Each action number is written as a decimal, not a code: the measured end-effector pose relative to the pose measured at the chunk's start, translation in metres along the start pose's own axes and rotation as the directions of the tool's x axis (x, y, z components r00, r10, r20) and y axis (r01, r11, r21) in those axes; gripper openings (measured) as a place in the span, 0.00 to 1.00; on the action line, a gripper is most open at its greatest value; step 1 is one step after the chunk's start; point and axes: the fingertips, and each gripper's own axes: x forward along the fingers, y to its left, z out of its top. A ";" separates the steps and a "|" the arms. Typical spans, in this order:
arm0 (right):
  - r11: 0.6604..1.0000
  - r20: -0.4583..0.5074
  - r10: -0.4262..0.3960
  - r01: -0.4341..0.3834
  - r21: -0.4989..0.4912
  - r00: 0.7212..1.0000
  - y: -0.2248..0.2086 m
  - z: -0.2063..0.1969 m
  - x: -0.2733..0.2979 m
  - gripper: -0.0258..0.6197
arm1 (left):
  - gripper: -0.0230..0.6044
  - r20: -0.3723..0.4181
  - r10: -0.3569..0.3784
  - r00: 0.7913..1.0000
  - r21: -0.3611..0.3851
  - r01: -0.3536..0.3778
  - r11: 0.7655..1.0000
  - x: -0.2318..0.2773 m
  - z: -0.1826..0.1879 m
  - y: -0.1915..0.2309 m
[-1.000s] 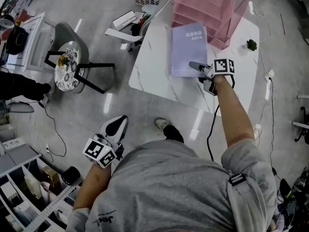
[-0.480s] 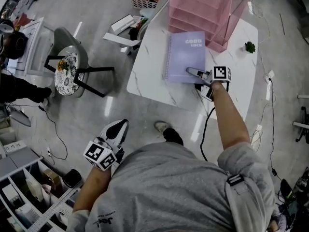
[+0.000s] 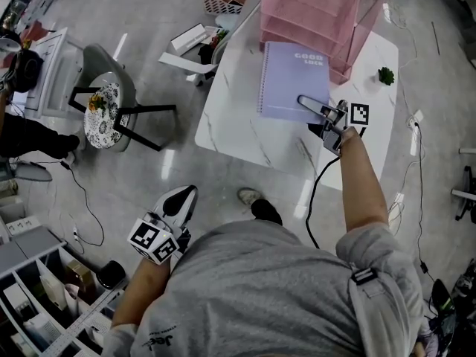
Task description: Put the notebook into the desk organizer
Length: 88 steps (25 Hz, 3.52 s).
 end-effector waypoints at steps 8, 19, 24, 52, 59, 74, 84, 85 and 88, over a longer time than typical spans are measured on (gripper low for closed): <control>0.991 0.196 -0.123 0.109 0.078 0.973 -0.038 0.039 0.007 0.09 | 0.13 -0.007 -0.014 1.000 -0.011 0.014 1.000 0.009 -0.001 -0.001; 0.967 0.302 -0.233 0.189 0.169 0.925 -0.071 0.091 0.029 0.09 | 0.13 0.002 0.008 1.000 -0.028 -0.008 1.000 0.011 0.006 0.010; 0.963 0.315 -0.265 0.235 0.132 0.911 -0.071 0.102 0.032 0.09 | 0.13 0.044 -0.007 0.999 0.057 0.004 0.998 0.038 0.049 0.028; 0.471 0.052 -0.511 0.330 -0.818 0.858 -0.070 0.066 0.055 0.69 | 0.13 0.019 -0.108 0.994 0.174 0.103 0.979 0.146 0.094 0.022; 0.340 0.164 -0.612 0.445 -0.828 0.774 -0.082 0.079 0.043 0.57 | 0.13 0.011 -0.102 0.995 0.169 0.099 0.981 0.142 0.091 0.021; 0.529 0.347 -0.712 0.791 -0.307 0.611 -0.097 0.118 0.005 0.29 | 0.13 0.014 -0.111 0.994 0.153 0.107 0.982 0.144 0.086 0.015; 0.780 0.315 -0.623 0.540 0.315 0.716 -0.110 0.125 0.006 0.12 | 0.13 0.024 -0.104 0.994 0.131 0.100 0.986 0.144 0.085 0.016; 0.798 0.303 -0.593 0.493 0.347 0.746 -0.109 0.124 0.010 0.13 | 0.13 0.025 -0.102 0.994 0.127 0.098 0.987 0.144 0.085 0.017; 0.825 0.265 -0.545 0.452 0.340 0.796 -0.104 0.115 0.020 0.13 | 0.13 0.031 -0.100 0.994 0.121 0.096 0.988 0.143 0.085 0.017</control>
